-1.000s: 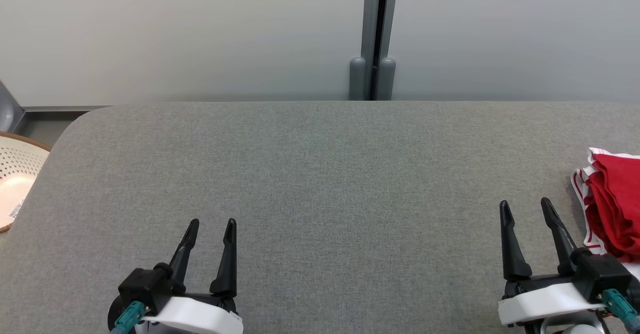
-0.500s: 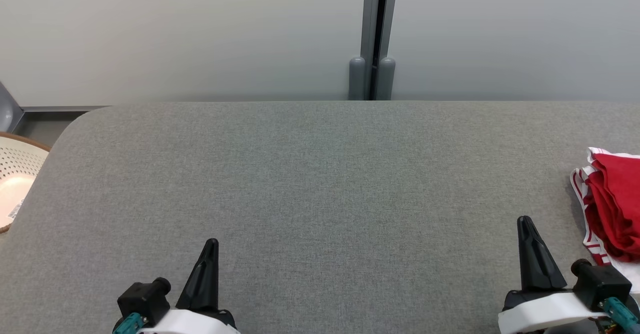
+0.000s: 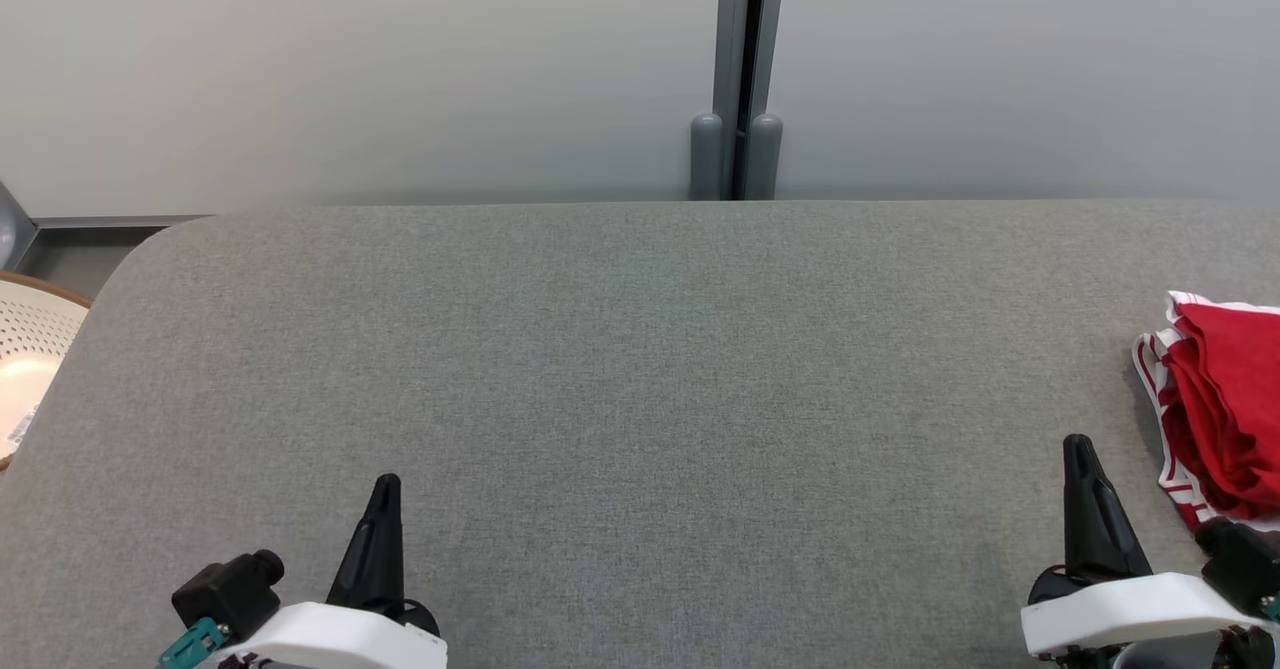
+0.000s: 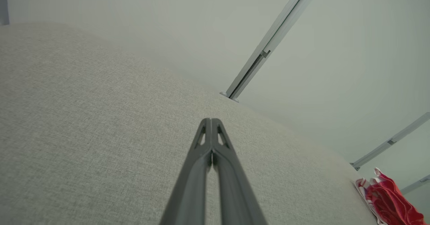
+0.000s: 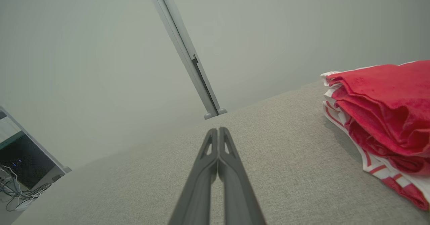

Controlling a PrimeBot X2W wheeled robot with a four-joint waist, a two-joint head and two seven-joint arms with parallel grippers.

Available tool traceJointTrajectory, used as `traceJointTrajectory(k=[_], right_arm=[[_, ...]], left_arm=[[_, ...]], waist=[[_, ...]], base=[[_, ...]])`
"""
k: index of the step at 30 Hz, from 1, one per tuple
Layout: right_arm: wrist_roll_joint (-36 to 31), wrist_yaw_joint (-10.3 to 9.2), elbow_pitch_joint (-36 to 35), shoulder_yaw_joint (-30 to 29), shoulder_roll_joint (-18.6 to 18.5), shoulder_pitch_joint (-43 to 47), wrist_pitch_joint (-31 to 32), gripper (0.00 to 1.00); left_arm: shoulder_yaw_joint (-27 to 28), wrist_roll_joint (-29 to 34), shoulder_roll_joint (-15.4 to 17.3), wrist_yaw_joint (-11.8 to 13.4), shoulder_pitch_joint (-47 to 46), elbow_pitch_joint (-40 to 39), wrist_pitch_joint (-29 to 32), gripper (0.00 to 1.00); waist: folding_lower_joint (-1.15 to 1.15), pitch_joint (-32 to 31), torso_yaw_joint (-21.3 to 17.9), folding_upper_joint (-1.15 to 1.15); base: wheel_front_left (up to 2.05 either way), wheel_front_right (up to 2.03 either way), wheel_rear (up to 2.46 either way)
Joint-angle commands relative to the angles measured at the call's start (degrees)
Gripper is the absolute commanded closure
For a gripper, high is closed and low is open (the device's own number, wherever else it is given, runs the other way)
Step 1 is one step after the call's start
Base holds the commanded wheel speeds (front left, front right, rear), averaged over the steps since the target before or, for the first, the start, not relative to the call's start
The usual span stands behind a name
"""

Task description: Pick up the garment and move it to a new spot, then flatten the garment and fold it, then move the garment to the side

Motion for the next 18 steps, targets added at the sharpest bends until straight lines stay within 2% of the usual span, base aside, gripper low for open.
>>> traceJointTrajectory(k=[1,18], right_arm=[[2.77,-0.02,-0.87,-0.4,-0.22,-1.68,0.58,1.0],[17.26,-0.03,-0.86,-1.72,-0.28,-2.46,4.17,1.0]], left_arm=[[0.79,-2.37,0.39,-0.47,-2.0,-0.93,0.5,1.0],[3.46,-14.54,0.67,-1.39,-2.97,-1.22,3.88,1.0]], waist=[[0.0,0.0,-0.06,0.0],[0.0,0.04,-0.7,0.0]], base=[[0.0,0.0,0.0],[0.0,0.0,0.0]])
